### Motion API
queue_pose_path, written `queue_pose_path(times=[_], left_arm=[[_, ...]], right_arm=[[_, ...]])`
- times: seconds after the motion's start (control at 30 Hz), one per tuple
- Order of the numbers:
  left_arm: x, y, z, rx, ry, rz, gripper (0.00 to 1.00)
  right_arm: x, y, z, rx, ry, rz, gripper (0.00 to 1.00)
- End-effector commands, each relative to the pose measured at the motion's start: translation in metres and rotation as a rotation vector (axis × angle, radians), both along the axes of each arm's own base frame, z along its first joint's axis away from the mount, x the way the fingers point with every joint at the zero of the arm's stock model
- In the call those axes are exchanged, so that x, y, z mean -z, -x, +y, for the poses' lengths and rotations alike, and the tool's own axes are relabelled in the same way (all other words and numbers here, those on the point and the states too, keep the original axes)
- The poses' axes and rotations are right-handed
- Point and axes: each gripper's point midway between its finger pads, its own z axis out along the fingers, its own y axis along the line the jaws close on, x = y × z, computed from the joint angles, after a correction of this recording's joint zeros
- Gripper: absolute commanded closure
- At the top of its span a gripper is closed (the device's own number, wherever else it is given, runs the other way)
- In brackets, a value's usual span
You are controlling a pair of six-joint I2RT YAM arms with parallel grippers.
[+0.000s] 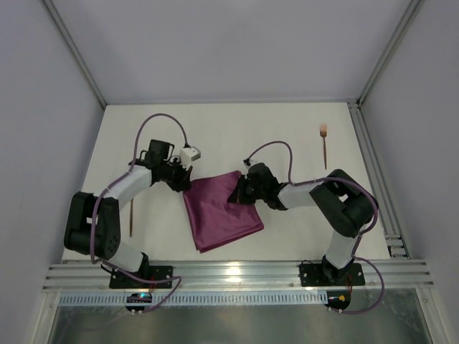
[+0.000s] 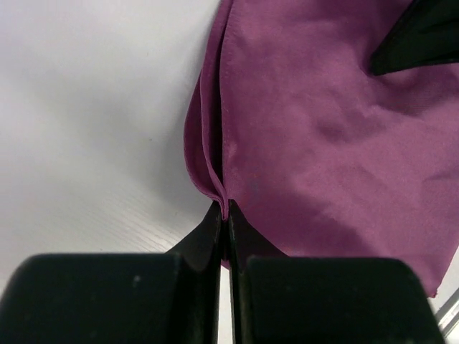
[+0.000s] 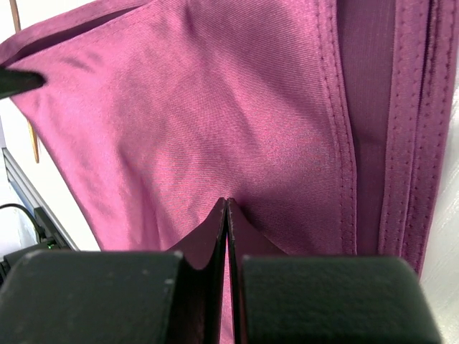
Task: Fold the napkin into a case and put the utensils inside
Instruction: Pick up the lower triangle-folded napkin from the center of the board.
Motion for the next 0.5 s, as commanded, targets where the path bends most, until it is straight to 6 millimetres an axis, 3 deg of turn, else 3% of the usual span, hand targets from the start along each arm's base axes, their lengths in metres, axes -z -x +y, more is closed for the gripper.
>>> queue_pose_path(times=[0.0,0.07,0.17,0.3,0.47], left_arm=[[-0.017,-0.007,-0.007,0.087,-0.060,-0.162,1.00],[-0.016,0.003,-0.017,0.158,-0.107,-0.200,1.00],[-0.011,0.014,-0.015,0.224,-0.225,-0.272,1.00],[-0.014,0.034,-0.037,0.345,-0.321,-0.423,1.00],[-0.022,0.038,-0.045,0.391,-0.467,-0.566,1.00]], right_arm=[[-0.002,-0.005,-0.010,0.065,0.011,-0.016,0.96],[-0.002,-0.005,-0.013,0.088,0.005,-0.009,0.96],[-0.008,-0.008,-0.016,0.118,-0.005,-0.020,0.96],[-0.015,-0.009,-0.020,0.143,-0.027,-0.022,0.96],[-0.008,-0.012,-0.027,0.189,-0.054,0.009,0.96]])
